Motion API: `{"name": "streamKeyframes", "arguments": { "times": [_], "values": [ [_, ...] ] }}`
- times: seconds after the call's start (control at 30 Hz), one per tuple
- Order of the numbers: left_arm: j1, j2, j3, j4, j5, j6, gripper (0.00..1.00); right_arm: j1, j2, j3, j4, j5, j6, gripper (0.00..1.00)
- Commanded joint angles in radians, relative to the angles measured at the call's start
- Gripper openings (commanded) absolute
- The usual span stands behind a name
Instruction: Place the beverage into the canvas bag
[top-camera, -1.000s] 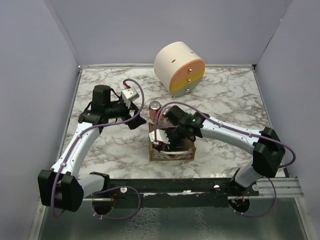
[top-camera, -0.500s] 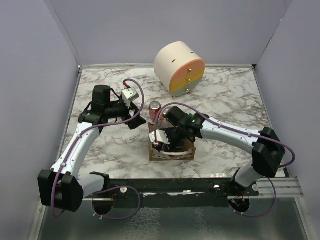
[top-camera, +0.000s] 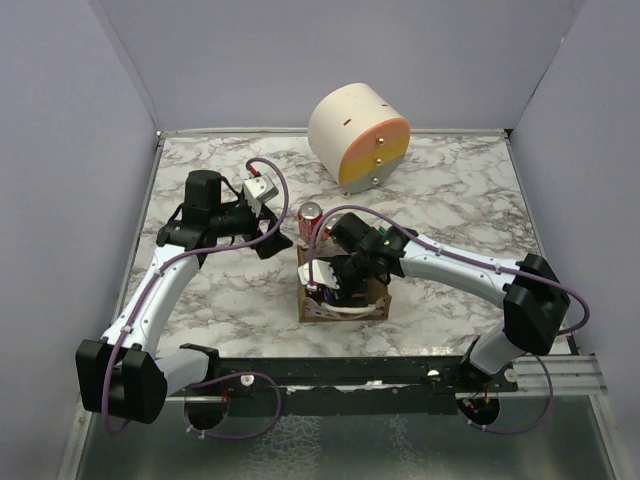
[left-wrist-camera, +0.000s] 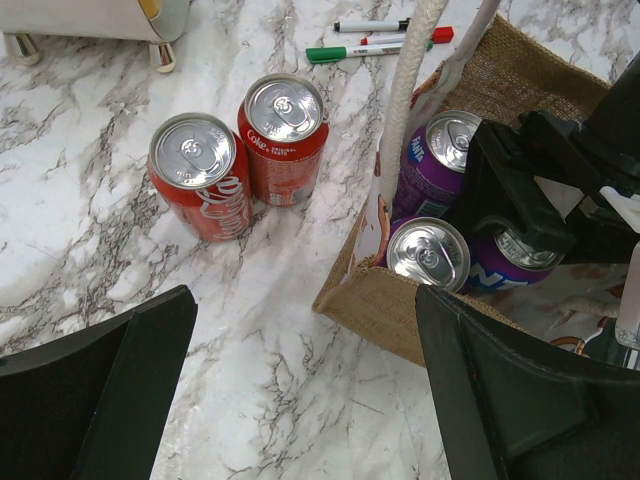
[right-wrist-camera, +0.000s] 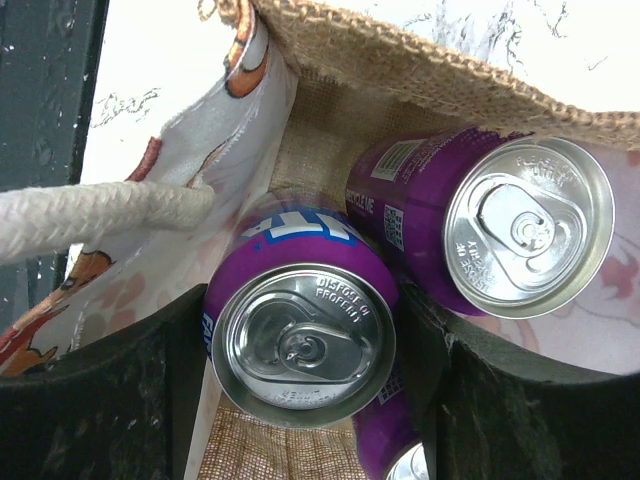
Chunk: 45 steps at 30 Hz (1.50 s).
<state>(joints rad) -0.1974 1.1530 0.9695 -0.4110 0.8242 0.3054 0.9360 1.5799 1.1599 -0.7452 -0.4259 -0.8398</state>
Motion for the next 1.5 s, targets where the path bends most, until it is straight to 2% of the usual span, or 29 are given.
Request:
{"name": "streamKeyframes", "arguments": {
  "times": [0.0,0.47,1.47],
  "values": [
    [0.007,-0.024,-0.010,0.017,0.042,0.006,0.93,0.014,0.030,-0.021,-0.008,-0.011,0.024,0.70],
    [0.007,-0.029,-0.014,0.016,0.043,0.013,0.94,0.013,0.035,-0.016,-0.017,-0.011,0.030,0.78],
    [0.007,-0.041,-0.020,0.009,0.046,0.019,0.94,0.014,-0.002,0.088,-0.066,-0.030,0.066,0.83]
  ]
}}
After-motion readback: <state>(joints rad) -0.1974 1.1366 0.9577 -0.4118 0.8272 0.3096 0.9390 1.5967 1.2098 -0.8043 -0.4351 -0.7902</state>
